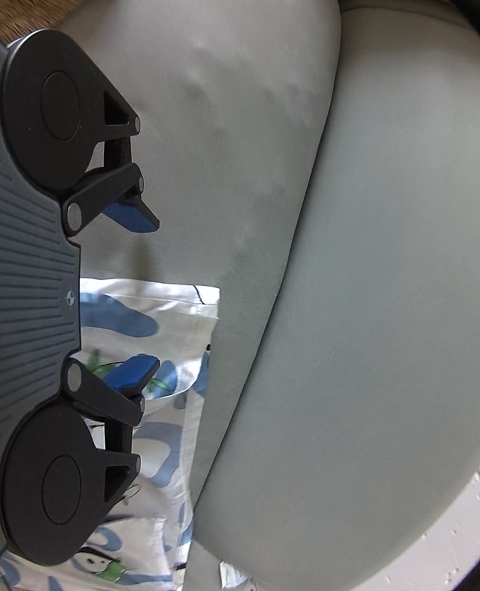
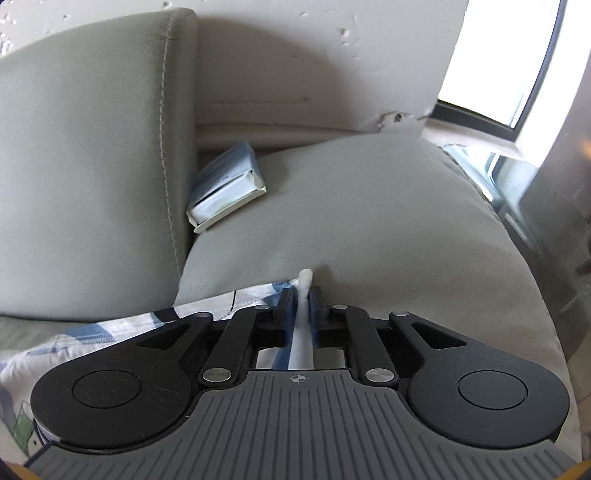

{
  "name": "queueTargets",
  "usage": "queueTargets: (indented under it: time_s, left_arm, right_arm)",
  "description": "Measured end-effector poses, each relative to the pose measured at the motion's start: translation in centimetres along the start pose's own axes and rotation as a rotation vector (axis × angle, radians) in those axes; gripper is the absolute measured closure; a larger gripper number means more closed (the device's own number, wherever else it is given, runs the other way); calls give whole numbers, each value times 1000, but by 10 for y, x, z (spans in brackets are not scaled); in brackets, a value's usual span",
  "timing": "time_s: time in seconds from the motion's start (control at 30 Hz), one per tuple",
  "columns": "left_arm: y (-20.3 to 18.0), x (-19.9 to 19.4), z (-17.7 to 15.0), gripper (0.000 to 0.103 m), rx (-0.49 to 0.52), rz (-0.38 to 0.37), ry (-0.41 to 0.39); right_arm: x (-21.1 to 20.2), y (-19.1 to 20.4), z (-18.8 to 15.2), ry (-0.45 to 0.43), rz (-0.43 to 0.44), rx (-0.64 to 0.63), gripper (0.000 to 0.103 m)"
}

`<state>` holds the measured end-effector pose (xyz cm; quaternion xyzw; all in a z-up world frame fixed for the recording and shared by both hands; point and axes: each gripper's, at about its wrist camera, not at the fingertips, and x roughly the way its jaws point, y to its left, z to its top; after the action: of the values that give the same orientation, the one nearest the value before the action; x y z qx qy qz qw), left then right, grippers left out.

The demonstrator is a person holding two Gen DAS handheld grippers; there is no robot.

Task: Fold clothes

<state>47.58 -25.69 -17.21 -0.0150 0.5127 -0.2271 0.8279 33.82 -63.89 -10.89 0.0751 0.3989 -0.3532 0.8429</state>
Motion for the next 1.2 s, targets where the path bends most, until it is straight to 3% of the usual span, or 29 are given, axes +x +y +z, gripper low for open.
queueTargets:
  time_s: [0.07, 0.13, 0.17, 0.2, 0.3, 0.4, 0.53, 0.73, 0.83, 0.97, 1.03, 1.17, 1.2]
  left_arm:
    - [-8, 5, 1, 49, 18, 38, 0]
    - [-15, 8, 3, 67, 35, 75, -11]
    - [-16, 7, 5, 95, 28, 65, -15]
    - [-16, 5, 6, 103, 19, 47, -15]
    - [-17, -1, 7, 103, 18, 38, -29]
    - [-15, -12, 7, 103, 34, 81, -88]
    - [-6, -28, 11, 103, 33, 125, -162]
    - [15, -48, 18, 103, -10, 147, -245]
    - [16, -47, 18, 103, -8, 146, -246]
    - [12, -39, 25, 103, 5, 159, -240]
    - [11, -37, 25, 103, 7, 173, -236]
    - [12, -32, 26, 103, 8, 213, -227]
    - [14, -33, 27, 103, 6, 217, -235]
  right_arm:
    - [2, -7, 1, 10, 48, 17, 82]
    - [4, -15, 2, 25, 106, 33, 67]
    - [5, -18, 3, 38, 140, 38, 62]
    - [4, -22, 4, 49, 170, 43, 56]
    - [6, -31, 8, 93, 227, 56, 47]
    - [10, -38, 12, 108, 244, 64, 47]
    - [10, -43, 7, 55, 235, 161, 43]
    - [11, -39, 3, 54, 407, 213, 39]
    - [16, -26, 5, 115, 421, 146, 34]
    - [17, -1, 6, 126, 417, 25, 38]
    - [21, 14, 6, 129, 400, -33, 57]
    - [34, 38, 2, 123, 310, -113, 61]
    - [35, 42, 1, 114, 293, -119, 87]
